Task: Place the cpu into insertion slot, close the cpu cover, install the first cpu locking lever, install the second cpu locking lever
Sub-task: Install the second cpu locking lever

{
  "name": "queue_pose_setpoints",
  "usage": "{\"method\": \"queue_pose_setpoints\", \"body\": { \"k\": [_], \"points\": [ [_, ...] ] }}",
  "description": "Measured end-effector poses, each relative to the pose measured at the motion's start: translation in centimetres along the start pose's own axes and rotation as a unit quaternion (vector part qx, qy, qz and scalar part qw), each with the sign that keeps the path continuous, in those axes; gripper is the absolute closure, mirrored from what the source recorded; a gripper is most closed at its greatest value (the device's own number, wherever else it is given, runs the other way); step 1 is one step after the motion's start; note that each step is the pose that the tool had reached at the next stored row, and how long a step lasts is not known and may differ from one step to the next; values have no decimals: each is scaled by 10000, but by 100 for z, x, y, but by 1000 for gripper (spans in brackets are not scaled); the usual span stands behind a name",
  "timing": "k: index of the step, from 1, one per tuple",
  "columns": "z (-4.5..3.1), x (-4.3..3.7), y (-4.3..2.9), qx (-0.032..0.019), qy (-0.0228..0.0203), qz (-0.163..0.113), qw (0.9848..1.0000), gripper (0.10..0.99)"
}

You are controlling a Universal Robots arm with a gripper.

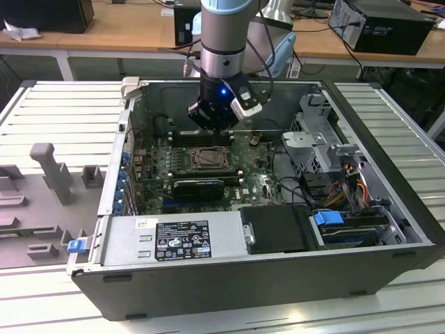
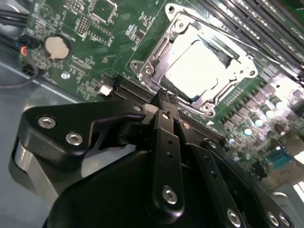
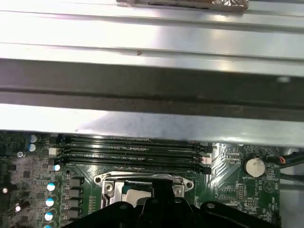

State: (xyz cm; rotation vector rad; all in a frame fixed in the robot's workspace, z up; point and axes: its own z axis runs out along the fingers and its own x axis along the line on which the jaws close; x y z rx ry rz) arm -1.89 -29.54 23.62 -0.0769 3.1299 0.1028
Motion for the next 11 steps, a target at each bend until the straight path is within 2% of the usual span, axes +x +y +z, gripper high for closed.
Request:
{"method": "queue_pose_setpoints", "body": {
  "k": [1,4,8,10,11],
  "points": [
    [-42,-1,3,0,0,0,10000,976],
    [-54,4,-36,1,0,1,10000,976],
    [-62,13,-192,1,0,4,10000,976],
    [-67,22,-367,1,2,6,10000,976],
    [-69,24,-422,0,3,7,10000,976]
  ]
}}
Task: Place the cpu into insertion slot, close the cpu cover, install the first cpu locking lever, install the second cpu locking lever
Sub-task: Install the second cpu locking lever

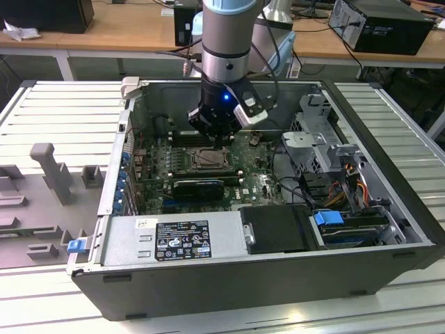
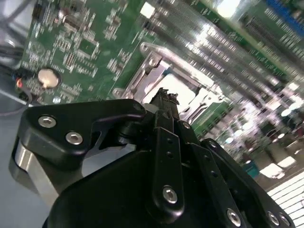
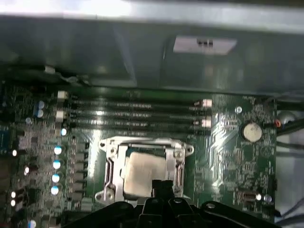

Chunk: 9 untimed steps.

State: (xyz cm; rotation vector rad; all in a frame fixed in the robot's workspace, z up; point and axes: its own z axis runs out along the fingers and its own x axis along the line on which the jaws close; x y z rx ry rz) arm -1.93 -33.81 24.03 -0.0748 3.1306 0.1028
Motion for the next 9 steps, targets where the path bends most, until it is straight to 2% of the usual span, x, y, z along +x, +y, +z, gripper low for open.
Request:
{"method": "queue_pose_setpoints", "body": {
  "k": [2,4,7,9],
  "points": [
    [-2,5,-95,0,15,4,10000,976],
    [6,10,-206,-23,47,5,10000,976],
    [8,20,-308,-37,56,7,10000,976],
    [9,62,-326,-47,56,7,10000,976]
  ]
}}
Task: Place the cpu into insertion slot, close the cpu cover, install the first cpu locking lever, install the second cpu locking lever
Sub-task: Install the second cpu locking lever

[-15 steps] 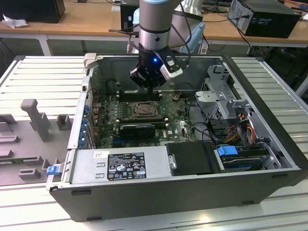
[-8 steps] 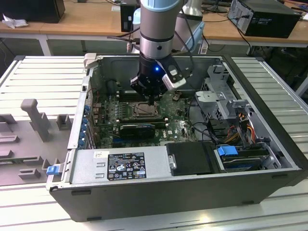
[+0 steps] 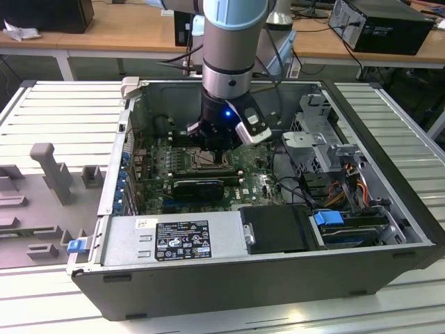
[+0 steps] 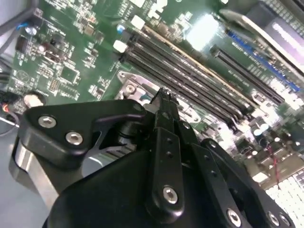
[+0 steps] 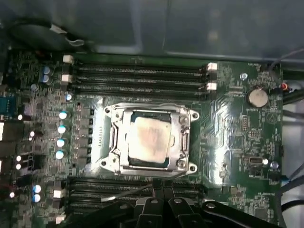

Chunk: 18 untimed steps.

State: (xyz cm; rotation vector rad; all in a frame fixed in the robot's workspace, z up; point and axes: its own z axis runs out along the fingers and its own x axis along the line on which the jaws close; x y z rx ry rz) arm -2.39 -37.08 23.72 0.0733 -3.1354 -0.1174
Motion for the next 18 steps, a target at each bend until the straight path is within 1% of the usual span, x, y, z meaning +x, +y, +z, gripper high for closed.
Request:
{"method": "queue_pose_setpoints", "body": {
  "k": [2,4,5,9,10,11,12,13,14,15,16,18],
  "points": [
    [7,145,3,-7,-1,0,10000,976],
    [20,228,7,-9,-1,-1,10000,976],
    [44,252,6,-10,-1,0,10000,976],
    [161,255,-3,-11,0,-1,10000,976],
    [186,266,-8,-32,-1,1,10000,976],
    [189,285,-19,-105,-5,-1,9999,976],
    [188,302,-42,-209,-10,-3,9998,976],
    [188,310,-62,-291,-14,-2,9996,976],
    [189,321,-78,-353,-17,-3,9994,976],
    [193,361,-114,-426,-20,-8,9991,976],
    [195,396,-127,-444,-20,-9,9990,976],
    [201,422,-150,-474,-22,-10,9989,976]
  ]
}}
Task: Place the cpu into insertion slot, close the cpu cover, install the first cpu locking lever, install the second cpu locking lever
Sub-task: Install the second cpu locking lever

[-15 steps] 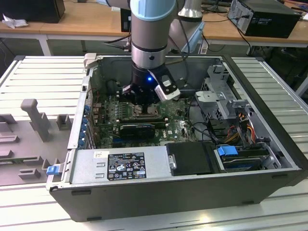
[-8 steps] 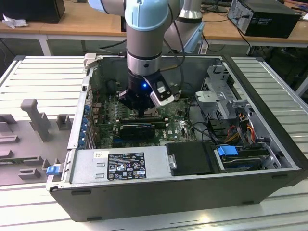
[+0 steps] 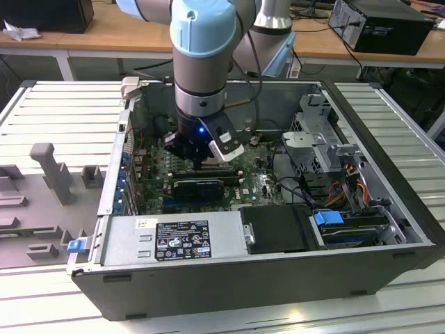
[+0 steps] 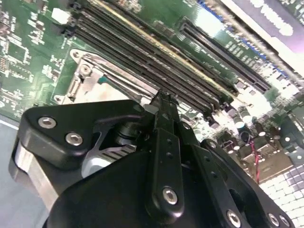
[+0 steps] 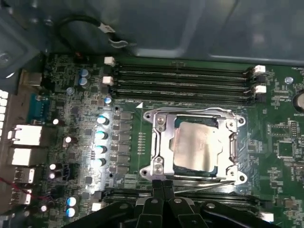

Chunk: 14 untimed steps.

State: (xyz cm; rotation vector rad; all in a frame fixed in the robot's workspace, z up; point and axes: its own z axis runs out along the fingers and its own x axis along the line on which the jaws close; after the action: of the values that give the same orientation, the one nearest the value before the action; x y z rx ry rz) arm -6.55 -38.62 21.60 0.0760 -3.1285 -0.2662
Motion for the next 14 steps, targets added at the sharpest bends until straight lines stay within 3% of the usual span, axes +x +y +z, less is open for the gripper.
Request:
{"method": "queue_pose_setpoints", "body": {
  "k": [3,6,8,14],
  "points": [
    [13,47,-64,-180,-7,-8,9998,976],
    [46,70,-76,-262,-7,-36,9997,976],
    [90,90,-85,-365,-5,-71,9993,976],
    [173,94,-100,-500,-9,-90,9987,976]
  ]
}}
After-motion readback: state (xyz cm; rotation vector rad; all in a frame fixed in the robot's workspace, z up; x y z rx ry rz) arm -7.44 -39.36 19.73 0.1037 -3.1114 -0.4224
